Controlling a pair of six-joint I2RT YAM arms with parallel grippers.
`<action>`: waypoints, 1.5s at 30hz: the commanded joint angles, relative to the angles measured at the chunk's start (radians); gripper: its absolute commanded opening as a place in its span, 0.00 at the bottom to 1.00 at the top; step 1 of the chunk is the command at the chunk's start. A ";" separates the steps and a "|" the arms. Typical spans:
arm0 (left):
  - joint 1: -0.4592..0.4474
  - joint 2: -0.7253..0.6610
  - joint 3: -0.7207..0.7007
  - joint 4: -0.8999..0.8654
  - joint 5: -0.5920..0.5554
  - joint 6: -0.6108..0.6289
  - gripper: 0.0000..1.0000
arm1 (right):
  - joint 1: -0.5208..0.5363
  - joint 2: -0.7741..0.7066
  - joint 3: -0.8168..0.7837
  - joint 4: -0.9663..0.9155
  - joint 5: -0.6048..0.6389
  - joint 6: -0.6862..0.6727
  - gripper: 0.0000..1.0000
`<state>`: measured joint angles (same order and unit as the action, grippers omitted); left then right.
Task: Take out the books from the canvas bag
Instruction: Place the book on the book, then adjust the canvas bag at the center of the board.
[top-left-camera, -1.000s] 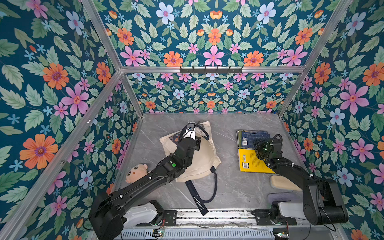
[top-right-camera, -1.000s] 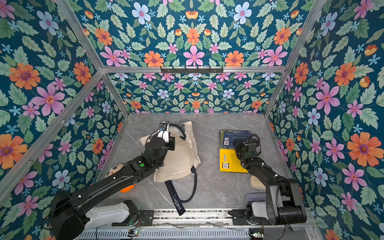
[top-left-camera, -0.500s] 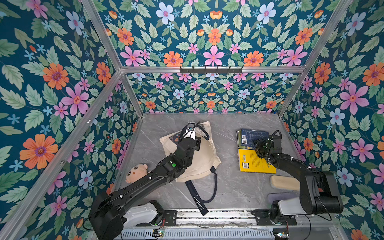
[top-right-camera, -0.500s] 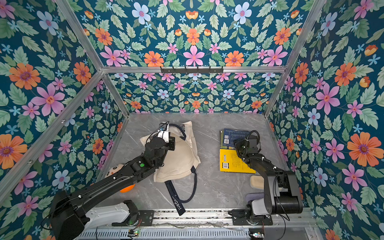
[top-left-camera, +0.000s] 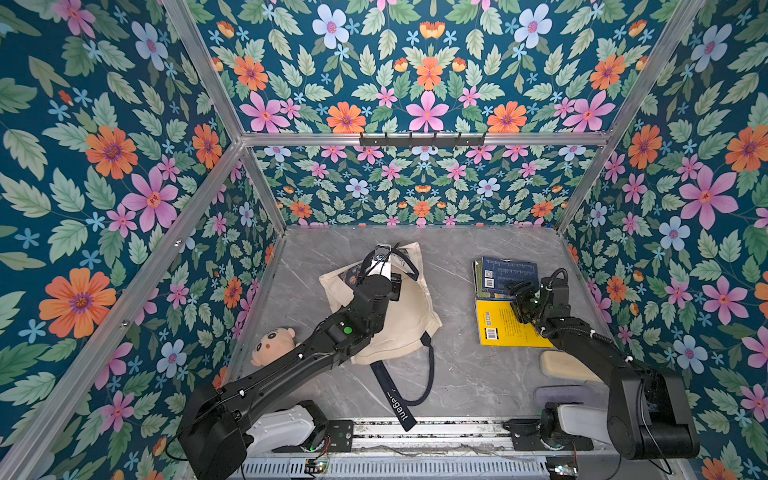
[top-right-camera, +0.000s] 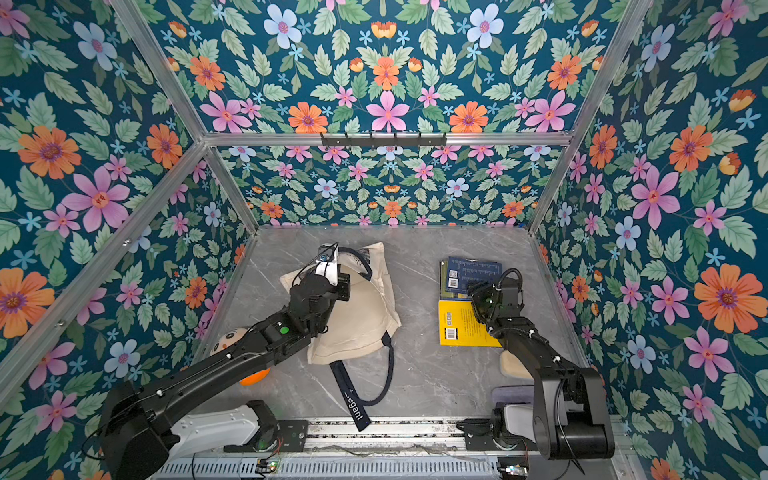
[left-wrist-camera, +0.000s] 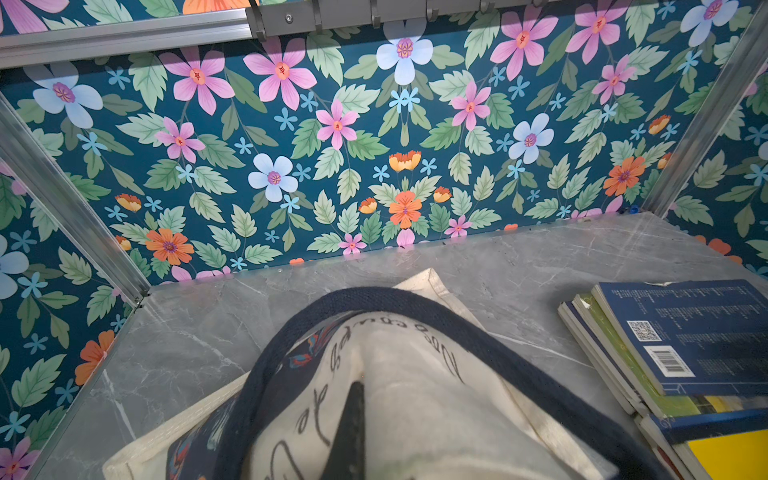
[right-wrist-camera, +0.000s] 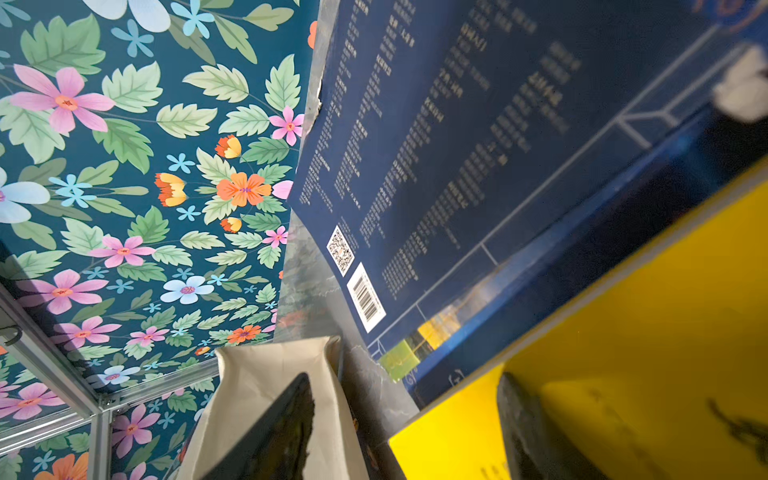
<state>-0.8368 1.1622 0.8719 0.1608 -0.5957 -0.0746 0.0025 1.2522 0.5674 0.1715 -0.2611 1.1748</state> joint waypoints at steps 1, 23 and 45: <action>0.001 0.004 0.010 0.036 0.002 0.004 0.00 | -0.001 -0.039 0.005 -0.068 -0.002 -0.009 0.70; 0.000 -0.004 0.010 0.037 -0.004 0.009 0.00 | -0.001 -0.208 0.104 -0.468 -0.010 -0.011 0.80; 0.000 -0.007 0.012 0.034 -0.001 0.009 0.00 | -0.001 -0.244 0.126 -0.509 -0.025 -0.021 0.81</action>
<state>-0.8368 1.1591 0.8719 0.1596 -0.5926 -0.0711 0.0017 0.9974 0.6914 -0.3740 -0.2588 1.1522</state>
